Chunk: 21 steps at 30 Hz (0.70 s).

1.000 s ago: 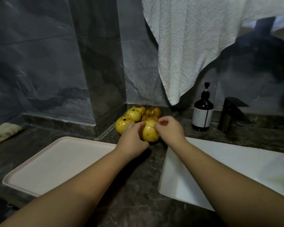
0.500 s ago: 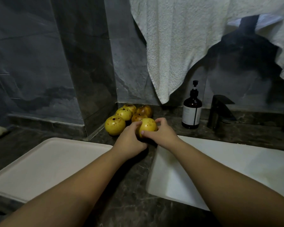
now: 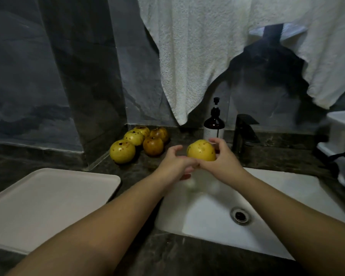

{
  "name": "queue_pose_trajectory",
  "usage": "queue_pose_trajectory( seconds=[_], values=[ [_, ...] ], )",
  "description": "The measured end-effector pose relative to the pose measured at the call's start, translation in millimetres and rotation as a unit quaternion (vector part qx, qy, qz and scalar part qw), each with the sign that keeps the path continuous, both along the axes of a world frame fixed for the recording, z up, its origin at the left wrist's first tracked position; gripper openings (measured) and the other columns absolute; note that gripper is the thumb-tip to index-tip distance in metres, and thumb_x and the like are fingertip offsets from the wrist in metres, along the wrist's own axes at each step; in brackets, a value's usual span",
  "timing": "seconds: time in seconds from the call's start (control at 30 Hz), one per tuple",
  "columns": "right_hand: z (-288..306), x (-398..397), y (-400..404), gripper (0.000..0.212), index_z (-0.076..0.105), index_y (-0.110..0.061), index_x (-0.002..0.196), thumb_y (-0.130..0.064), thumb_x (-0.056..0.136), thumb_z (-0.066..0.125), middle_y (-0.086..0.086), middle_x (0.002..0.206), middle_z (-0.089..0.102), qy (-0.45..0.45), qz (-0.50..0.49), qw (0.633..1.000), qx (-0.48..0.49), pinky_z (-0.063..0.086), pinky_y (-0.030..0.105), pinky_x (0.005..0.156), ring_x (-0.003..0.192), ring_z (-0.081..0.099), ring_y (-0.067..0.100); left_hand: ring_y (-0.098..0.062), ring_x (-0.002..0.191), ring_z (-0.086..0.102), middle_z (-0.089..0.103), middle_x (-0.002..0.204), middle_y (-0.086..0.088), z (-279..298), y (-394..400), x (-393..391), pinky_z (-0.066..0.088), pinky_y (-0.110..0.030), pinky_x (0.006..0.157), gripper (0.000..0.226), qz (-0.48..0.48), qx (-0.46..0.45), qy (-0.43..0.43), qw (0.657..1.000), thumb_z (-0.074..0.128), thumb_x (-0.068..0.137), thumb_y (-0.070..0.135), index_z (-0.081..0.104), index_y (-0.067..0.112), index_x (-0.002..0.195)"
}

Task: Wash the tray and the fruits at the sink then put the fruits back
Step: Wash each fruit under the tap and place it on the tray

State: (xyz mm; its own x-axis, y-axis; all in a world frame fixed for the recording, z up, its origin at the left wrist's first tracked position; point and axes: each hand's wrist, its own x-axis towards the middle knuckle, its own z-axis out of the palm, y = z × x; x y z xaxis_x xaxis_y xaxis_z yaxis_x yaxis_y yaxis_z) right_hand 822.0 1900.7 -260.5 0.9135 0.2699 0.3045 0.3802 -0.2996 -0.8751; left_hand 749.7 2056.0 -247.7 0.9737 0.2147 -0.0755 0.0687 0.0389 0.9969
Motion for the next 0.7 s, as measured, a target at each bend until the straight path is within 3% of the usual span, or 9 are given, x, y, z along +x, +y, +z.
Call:
queue_pose_trajectory(
  seconds=[0.1, 0.23, 0.4, 0.53, 0.63, 0.7],
  values=[
    [3.4, -2.4, -48.9, 0.092, 0.042, -0.03, 0.144, -0.034, 0.067, 0.092, -0.004, 0.137, 0.049, -0.016, -0.008, 0.999, -0.051, 0.05, 0.028, 0.092, 0.117, 0.056, 0.013, -0.029, 0.103, 0.073, 0.065, 0.125, -0.005, -0.7, -34.3, 11.1, 0.058, -0.038, 0.082, 0.082, -0.054, -0.056, 0.039, 0.996, 0.082, 0.087, 0.029, 0.034, 0.033, 0.152],
    [-1.2, -2.6, -91.8, 0.093, 0.04, -0.037, 0.145, -0.038, 0.064, 0.087, -0.008, 0.141, 0.043, -0.049, -0.011, 0.989, -0.142, 0.052, 0.03, 0.093, 0.121, 0.052, 0.013, -0.028, 0.103, 0.074, 0.059, 0.129, -0.002, -5.3, -74.7, 25.0, 0.061, -0.038, 0.083, 0.095, -0.126, -0.023, 0.085, 0.988, 0.086, 0.082, 0.045, 0.026, 0.042, 0.155],
    [-24.2, 3.2, -113.7, 0.098, 0.037, -0.036, 0.15, -0.034, 0.067, 0.091, -0.013, 0.14, 0.038, -0.041, -0.038, 0.991, -0.122, 0.05, 0.032, 0.098, 0.126, 0.048, 0.012, -0.023, 0.073, 0.07, 0.063, 0.109, -0.005, -10.2, -94.0, 46.3, 0.058, -0.037, 0.072, 0.033, -0.138, -0.045, 0.123, 0.982, 0.057, 0.096, 0.039, 0.056, 0.024, 0.125],
    [-26.3, 8.2, -121.3, 0.107, 0.028, -0.042, 0.154, -0.034, 0.067, 0.091, -0.012, 0.152, 0.034, -0.049, -0.011, 0.986, -0.158, 0.049, 0.036, 0.105, 0.13, 0.044, 0.009, -0.019, 0.064, 0.07, 0.067, 0.114, -0.009, -20.9, -102.0, 60.0, 0.054, -0.027, 0.056, 0.045, -0.161, -0.033, 0.121, 0.979, 0.07, 0.092, 0.053, 0.062, 0.027, 0.128],
    [-27.9, 8.5, -119.0, 0.112, 0.022, -0.045, 0.156, -0.032, 0.068, 0.091, -0.015, 0.152, 0.036, -0.012, 0.011, 0.99, -0.137, 0.047, 0.033, 0.105, 0.132, 0.043, 0.006, -0.017, 0.075, 0.074, 0.071, 0.117, -0.009, -35.6, -103.2, 63.6, 0.055, -0.027, 0.055, 0.051, -0.139, -0.083, 0.094, 0.982, 0.079, 0.087, 0.048, 0.061, 0.025, 0.129],
    [-29.2, 10.2, -119.1, 0.108, 0.022, -0.039, 0.158, -0.037, 0.073, 0.087, -0.013, 0.148, 0.039, 0.058, 0.033, 0.997, -0.034, 0.05, 0.031, 0.1, 0.131, 0.046, 0.009, -0.019, 0.092, 0.076, 0.071, 0.12, -0.006, -43.9, -100.6, 65.5, 0.058, -0.029, 0.062, 0.06, -0.114, -0.098, 0.076, 0.986, 0.087, 0.078, 0.047, 0.059, 0.028, 0.128]
  ],
)
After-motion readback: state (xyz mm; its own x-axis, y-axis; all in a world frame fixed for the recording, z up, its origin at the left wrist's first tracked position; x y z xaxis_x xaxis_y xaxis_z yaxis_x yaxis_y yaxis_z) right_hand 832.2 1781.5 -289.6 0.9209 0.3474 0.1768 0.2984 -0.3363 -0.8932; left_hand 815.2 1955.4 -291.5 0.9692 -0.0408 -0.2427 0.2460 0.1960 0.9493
